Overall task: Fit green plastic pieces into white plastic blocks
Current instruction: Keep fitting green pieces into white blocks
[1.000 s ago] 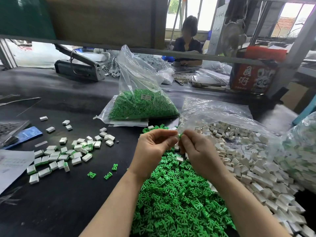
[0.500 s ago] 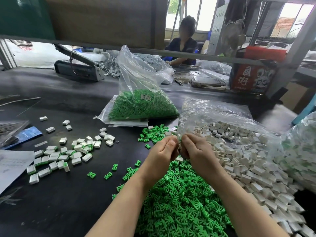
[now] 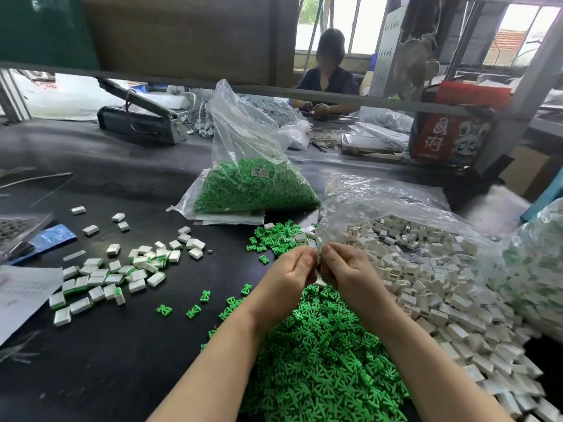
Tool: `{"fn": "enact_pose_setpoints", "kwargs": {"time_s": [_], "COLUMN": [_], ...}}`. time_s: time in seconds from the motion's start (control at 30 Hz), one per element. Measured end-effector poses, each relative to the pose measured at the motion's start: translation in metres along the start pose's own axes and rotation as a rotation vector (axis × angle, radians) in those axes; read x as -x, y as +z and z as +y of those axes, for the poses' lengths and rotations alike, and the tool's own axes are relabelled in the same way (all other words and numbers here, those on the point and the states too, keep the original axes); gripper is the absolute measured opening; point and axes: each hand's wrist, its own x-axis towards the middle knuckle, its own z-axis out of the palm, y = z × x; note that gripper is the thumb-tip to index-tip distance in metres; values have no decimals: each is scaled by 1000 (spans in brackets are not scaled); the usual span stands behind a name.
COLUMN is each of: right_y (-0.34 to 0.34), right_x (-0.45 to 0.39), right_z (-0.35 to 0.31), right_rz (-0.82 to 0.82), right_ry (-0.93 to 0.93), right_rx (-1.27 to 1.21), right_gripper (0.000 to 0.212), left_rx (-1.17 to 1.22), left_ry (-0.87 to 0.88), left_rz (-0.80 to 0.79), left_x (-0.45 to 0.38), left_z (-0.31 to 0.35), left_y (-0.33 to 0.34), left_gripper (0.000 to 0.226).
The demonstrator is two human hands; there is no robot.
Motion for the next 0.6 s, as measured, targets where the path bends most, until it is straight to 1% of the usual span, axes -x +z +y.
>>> {"fn": "enact_pose_setpoints", "kwargs": {"time_s": [0.13,0.23,0.33,0.43,0.53,0.6], "right_y": [2,3,2,0,-1,-3], "right_x": [1,1,1,0,0,2], "right_z": [0,3,5,6,5,3], "right_rz": [9,11,-21,-35,-27,-20], "right_ry": [1,-27,-58,-66,-129,-196], "right_rx": [-24,2,56,101,152,241], "right_gripper": [42,44,46,47,40,33], "left_rx": [-27,-26,-13,16,68,103], "left_ry": [-5,-6,-26,-25,-15,-16], "left_rz": [23,12,-22,-19,0,3], "left_x": [-1,-1,-1,-1,-1,-1], "left_z": [-2,-4,-5,-3,1,4], "left_y": [0,-1,-1,1,3,5], "left_gripper": [32,31,27,28,29,29]}}
